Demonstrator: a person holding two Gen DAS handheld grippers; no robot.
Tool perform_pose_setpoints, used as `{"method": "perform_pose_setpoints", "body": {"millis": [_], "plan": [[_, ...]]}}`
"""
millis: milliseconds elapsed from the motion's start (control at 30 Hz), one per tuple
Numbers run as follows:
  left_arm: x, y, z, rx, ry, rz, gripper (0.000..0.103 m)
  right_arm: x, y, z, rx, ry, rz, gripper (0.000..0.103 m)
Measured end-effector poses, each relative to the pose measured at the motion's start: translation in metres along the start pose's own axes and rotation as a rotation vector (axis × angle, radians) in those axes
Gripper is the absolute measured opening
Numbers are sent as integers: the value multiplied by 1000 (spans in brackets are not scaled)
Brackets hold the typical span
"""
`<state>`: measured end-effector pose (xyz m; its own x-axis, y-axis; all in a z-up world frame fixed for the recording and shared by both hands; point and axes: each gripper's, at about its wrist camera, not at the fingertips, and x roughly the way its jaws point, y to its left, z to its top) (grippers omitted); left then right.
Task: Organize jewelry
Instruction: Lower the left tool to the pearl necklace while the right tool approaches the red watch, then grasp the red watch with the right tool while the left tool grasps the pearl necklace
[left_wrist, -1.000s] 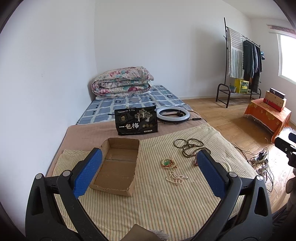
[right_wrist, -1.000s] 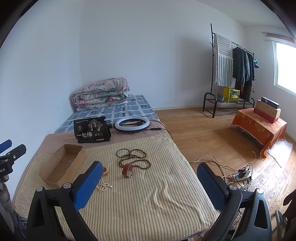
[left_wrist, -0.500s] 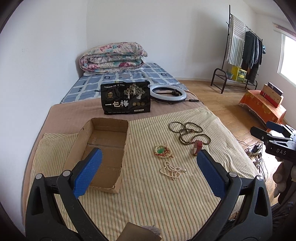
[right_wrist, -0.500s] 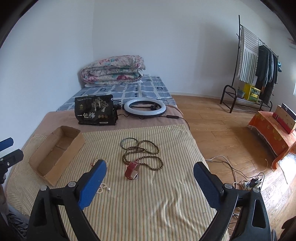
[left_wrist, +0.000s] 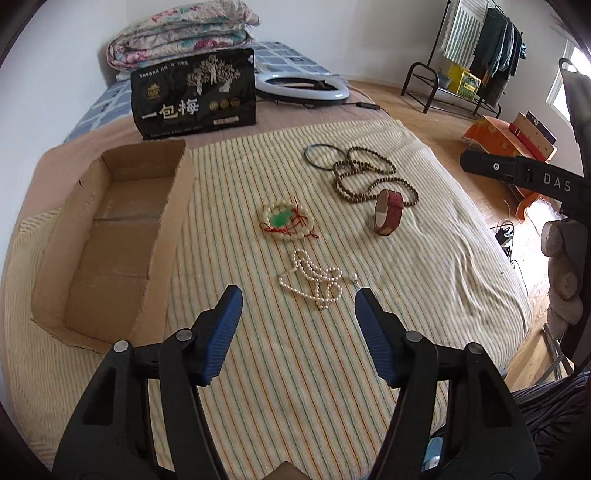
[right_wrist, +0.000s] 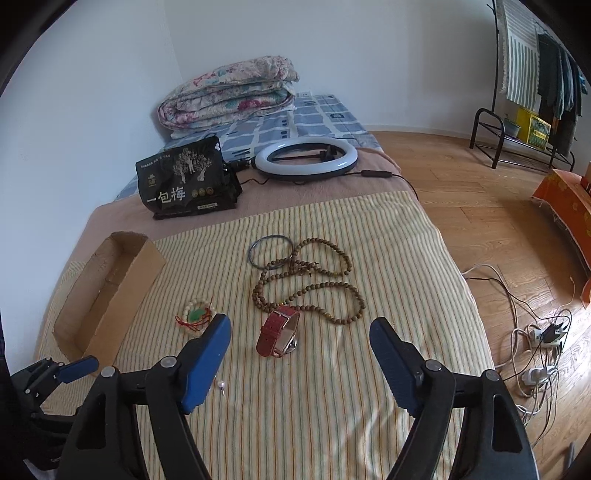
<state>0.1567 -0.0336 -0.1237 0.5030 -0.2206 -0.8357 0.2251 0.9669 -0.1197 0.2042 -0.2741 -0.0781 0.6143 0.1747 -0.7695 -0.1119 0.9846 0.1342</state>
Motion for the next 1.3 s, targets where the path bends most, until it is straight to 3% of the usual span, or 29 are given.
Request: {"method": "perform_pose_setpoints", "body": {"millis": [100, 367, 467, 533, 967, 1067, 1133, 1167, 1267, 1300], "plan": [[23, 0, 0, -14, 37, -20, 57, 23, 5, -2, -4, 61, 25, 80], [77, -1, 13, -45, 123, -49, 56, 73, 10, -3, 31, 175, 30, 80], [97, 7, 18, -87, 160, -45, 43, 86, 18, -1, 9, 191, 10, 80], [108, 13, 19, -125, 185, -58, 41, 94, 20, -1, 7, 207, 6, 80], [121, 10, 20, -119, 179, -65, 41, 119, 14, -4, 9, 255, -46, 75], [123, 2, 19, -77, 177, -40, 41, 121, 14, -5, -1, 259, -56, 70], [125, -1, 19, -54, 166, -28, 38, 122, 13, -5, -5, 267, -52, 58], [126, -1, 20, -55, 163, -28, 33, 123, 13, -5, -3, 274, -45, 55], [128, 6, 23, -95, 173, -46, 5, 124, 11, -7, 16, 284, -14, 36], [128, 9, 24, -111, 178, -57, 4, 124, 11, -7, 17, 287, -11, 30]]}}
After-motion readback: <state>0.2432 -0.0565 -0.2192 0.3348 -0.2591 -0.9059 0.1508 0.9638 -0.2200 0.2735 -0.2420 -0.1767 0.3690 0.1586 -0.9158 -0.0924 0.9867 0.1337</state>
